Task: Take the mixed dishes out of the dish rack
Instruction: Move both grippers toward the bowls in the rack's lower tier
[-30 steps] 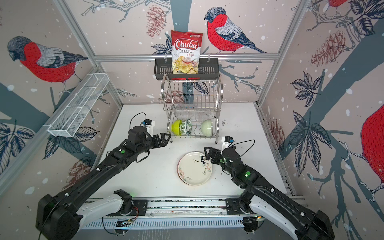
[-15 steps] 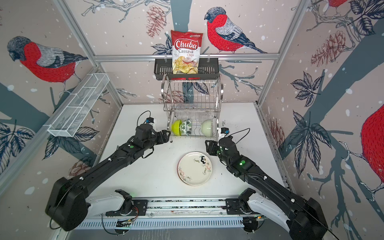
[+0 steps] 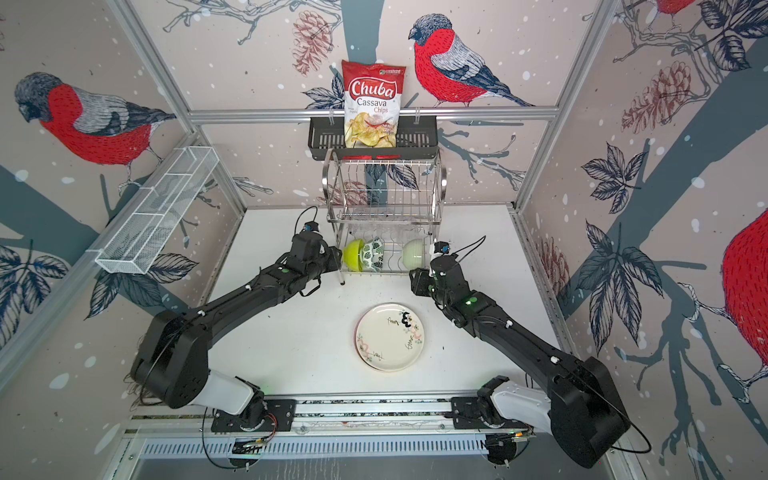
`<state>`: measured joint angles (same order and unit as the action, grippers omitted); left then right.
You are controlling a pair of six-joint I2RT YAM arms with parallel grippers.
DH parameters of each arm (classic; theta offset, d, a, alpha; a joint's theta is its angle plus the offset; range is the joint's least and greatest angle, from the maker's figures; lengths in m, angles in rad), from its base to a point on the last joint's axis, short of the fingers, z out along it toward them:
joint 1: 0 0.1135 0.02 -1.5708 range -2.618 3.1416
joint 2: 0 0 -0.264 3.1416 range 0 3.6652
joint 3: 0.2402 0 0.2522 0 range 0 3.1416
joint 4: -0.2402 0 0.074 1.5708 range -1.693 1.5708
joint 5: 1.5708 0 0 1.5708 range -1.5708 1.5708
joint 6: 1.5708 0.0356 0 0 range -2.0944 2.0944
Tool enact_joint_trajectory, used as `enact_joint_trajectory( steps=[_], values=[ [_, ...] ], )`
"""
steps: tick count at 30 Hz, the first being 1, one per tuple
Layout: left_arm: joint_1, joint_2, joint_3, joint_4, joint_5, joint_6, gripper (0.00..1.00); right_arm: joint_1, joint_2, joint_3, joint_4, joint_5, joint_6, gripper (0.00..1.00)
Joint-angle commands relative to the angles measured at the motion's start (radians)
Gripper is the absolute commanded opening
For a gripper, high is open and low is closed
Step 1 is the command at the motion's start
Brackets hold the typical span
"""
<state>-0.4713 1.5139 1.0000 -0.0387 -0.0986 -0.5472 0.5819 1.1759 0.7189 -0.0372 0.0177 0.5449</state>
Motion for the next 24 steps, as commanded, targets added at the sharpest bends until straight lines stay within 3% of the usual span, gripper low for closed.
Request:
enact_joint_trajectory(
  steps=[1,7,12,24],
  values=[
    [0.005,0.015,0.027,0.028,-0.027,0.023,0.36,-0.022,0.016,0.016,0.066,-0.056,-0.040,0.51],
    [0.008,0.038,0.047,0.016,-0.053,0.032,0.30,-0.093,0.041,0.030,0.101,-0.128,-0.077,0.54],
    [0.011,0.056,0.062,0.009,-0.043,0.036,0.24,-0.155,0.086,0.050,0.145,-0.215,-0.108,0.50],
    [0.013,0.099,0.079,-0.023,-0.022,0.021,0.13,-0.210,0.274,0.145,0.187,-0.265,-0.145,0.46]
  ],
)
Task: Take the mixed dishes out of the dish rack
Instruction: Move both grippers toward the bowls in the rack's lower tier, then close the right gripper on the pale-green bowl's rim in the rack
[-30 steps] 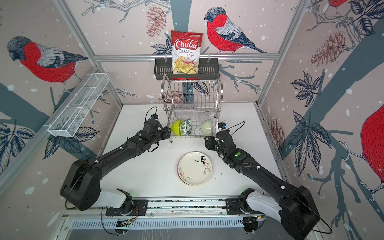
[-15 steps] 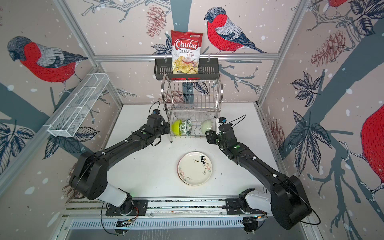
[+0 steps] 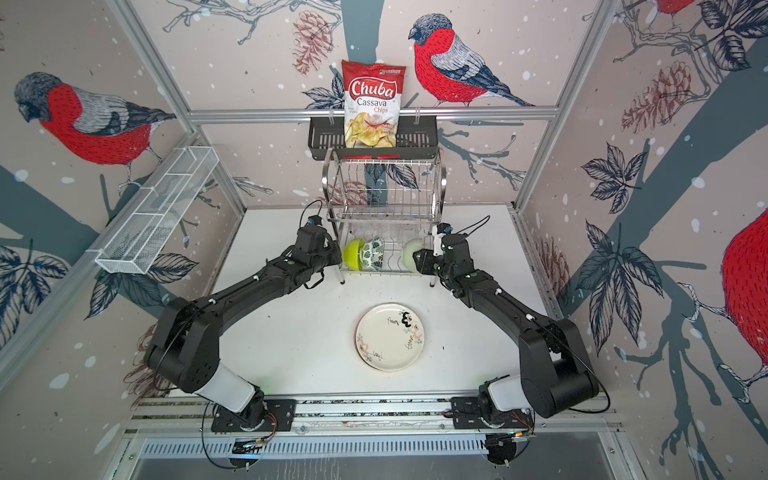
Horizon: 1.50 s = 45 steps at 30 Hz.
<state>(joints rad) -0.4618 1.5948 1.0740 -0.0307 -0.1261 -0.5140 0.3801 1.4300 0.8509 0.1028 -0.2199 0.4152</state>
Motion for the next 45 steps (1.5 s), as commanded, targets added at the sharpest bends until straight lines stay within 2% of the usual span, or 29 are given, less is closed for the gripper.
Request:
enact_joint_trajectory(
  steps=[1,23,32,39,45],
  values=[
    [0.003,0.023,0.010,-0.041,0.008,-0.014,0.12,-0.012,0.032,0.017,0.058,-0.041,-0.011,0.46],
    [0.004,0.037,0.029,-0.080,0.068,-0.035,0.07,-0.039,0.268,0.078,0.299,-0.225,0.073,0.41],
    [0.003,0.037,0.023,-0.078,0.065,-0.037,0.07,-0.042,0.330,0.078,0.375,-0.241,0.127,0.29],
    [0.004,0.042,0.022,-0.077,0.067,-0.040,0.08,-0.037,0.331,0.064,0.405,-0.240,0.143,0.16],
    [0.003,0.043,0.023,-0.076,0.069,-0.041,0.08,-0.023,0.321,0.066,0.429,-0.268,0.151,0.10]
  ],
)
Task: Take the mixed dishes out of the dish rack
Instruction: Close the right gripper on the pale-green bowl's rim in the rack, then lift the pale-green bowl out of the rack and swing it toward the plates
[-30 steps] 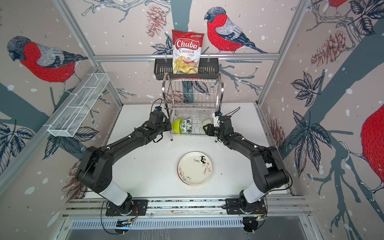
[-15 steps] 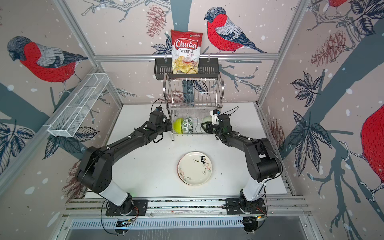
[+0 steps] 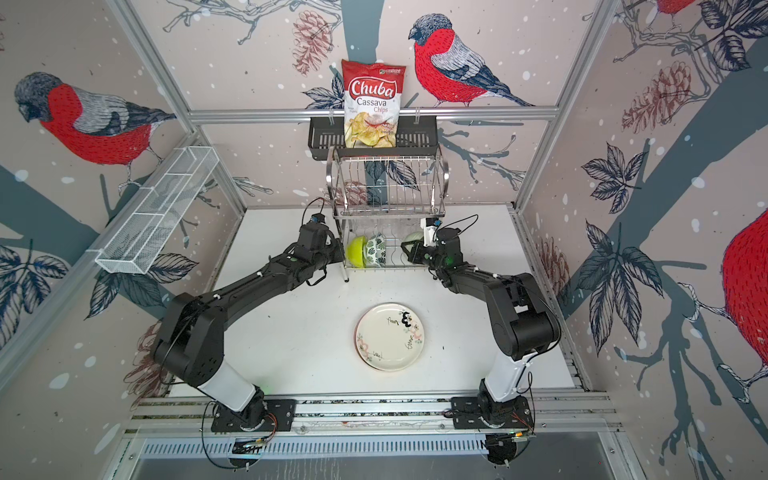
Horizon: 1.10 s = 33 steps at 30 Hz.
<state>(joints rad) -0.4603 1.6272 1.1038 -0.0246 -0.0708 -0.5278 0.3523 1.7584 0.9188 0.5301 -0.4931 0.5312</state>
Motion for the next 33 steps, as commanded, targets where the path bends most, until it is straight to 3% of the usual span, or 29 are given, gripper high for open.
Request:
enact_joint_trajectory(
  steps=[1,18,26,33],
  values=[
    [0.003,0.011,-0.009,-0.083,0.014,-0.028,0.08,0.006,-0.009,-0.005,0.014,-0.005,0.041,0.09],
    [0.002,-0.014,-0.011,-0.077,0.048,-0.028,0.08,0.059,-0.043,0.024,0.245,-0.225,0.216,0.09],
    [0.002,-0.047,-0.013,-0.081,0.065,-0.038,0.10,0.114,-0.162,0.001,0.150,-0.204,0.173,0.09],
    [0.003,-0.093,-0.019,-0.101,0.082,-0.038,0.12,0.157,-0.305,-0.059,-0.067,-0.145,0.050,0.09]
  ],
)
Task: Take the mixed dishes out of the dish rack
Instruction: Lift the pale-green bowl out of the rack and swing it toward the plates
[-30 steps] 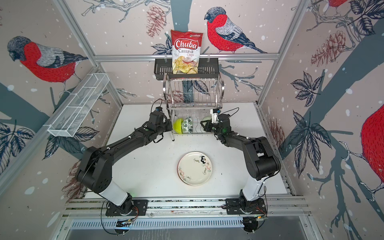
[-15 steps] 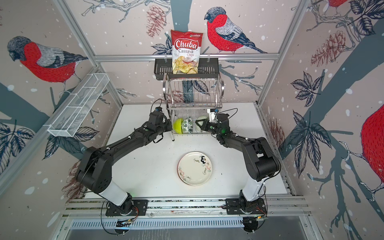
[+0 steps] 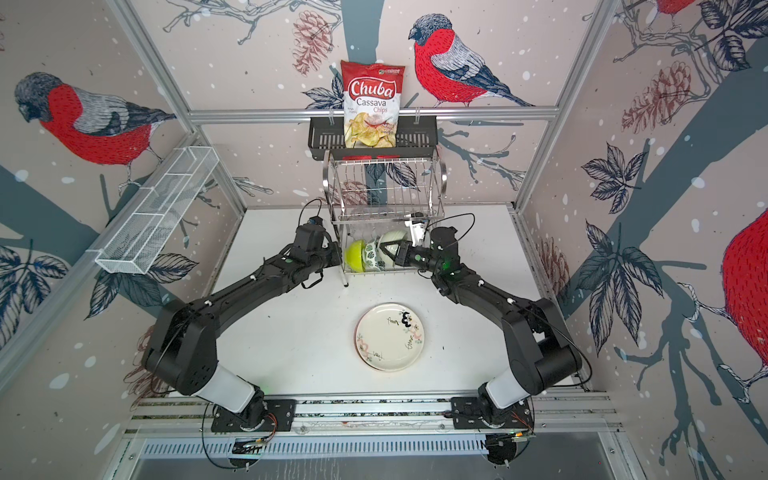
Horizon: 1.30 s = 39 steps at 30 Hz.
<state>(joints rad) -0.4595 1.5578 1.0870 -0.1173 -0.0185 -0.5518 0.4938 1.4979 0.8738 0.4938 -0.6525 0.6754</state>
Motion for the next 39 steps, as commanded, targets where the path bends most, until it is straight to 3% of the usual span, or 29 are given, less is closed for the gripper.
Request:
enact_joint_trajectory(
  steps=[1,5,10,18,22,28,36,39],
  values=[
    [0.002,-0.032,-0.007,-0.013,0.028,-0.016,0.12,0.025,-0.068,-0.024,-0.056,0.028,-0.106,0.09],
    [0.002,-0.074,-0.024,-0.030,0.023,-0.017,0.14,0.063,-0.150,-0.068,-0.140,0.081,-0.145,0.08],
    [0.002,-0.124,-0.066,-0.036,0.004,-0.018,0.29,0.101,-0.223,-0.111,-0.235,0.136,-0.183,0.08],
    [0.001,-0.234,-0.156,-0.063,0.028,-0.042,0.40,0.164,-0.305,-0.108,-0.380,0.255,-0.244,0.08],
    [0.001,-0.312,-0.179,-0.133,0.011,-0.040,0.50,0.270,-0.303,-0.065,-0.508,0.387,-0.322,0.08],
    [0.001,-0.437,-0.230,-0.175,0.045,-0.019,0.76,0.450,-0.229,0.034,-0.692,0.557,-0.425,0.07],
    [0.001,-0.386,-0.098,-0.323,0.276,0.084,0.94,0.771,-0.015,0.277,-0.995,0.926,-0.587,0.04],
    [0.001,-0.343,-0.038,-0.360,0.365,0.120,0.96,0.853,0.056,0.345,-1.090,1.012,-0.642,0.01]
  ],
)
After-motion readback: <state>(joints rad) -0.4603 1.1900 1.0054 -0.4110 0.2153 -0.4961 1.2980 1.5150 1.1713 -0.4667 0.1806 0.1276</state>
